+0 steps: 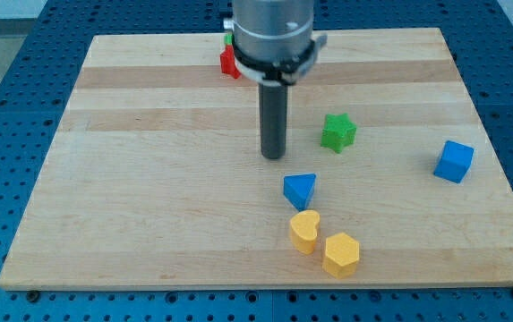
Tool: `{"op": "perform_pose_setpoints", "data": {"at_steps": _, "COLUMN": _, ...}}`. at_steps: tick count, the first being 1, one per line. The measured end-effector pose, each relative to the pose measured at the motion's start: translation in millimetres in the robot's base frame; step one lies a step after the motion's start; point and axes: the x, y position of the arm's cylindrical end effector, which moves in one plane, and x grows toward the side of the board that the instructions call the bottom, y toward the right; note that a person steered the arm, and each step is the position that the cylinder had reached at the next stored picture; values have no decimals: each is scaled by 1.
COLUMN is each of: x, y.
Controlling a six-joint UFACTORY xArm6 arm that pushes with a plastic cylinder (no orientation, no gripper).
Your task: Push green star towards top of the board
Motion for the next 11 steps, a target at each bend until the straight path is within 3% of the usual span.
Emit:
{"op": "perform_pose_setpoints", "data": {"at_steps": 1, "x": 15, "y": 34}}
{"op": "perform_pose_setpoints", "data": {"at_steps": 2, "x": -19, "y": 47}}
{"op": "perform_pose_setpoints", "data": {"at_steps": 4, "x": -102, "y": 5}}
{"op": "perform_pose_setpoints", "data": {"at_steps": 7, "x": 8, "y": 15}}
{"op": "perform_pose_setpoints", "data": {"at_steps": 8, "x": -17, "y": 59}}
{"op": "perform_pose_setpoints", "data": {"at_steps": 10, "x": -105, "y": 54}}
{"op": "perform_pose_setpoints", "data": {"at_steps": 11, "x": -102, "y": 48}}
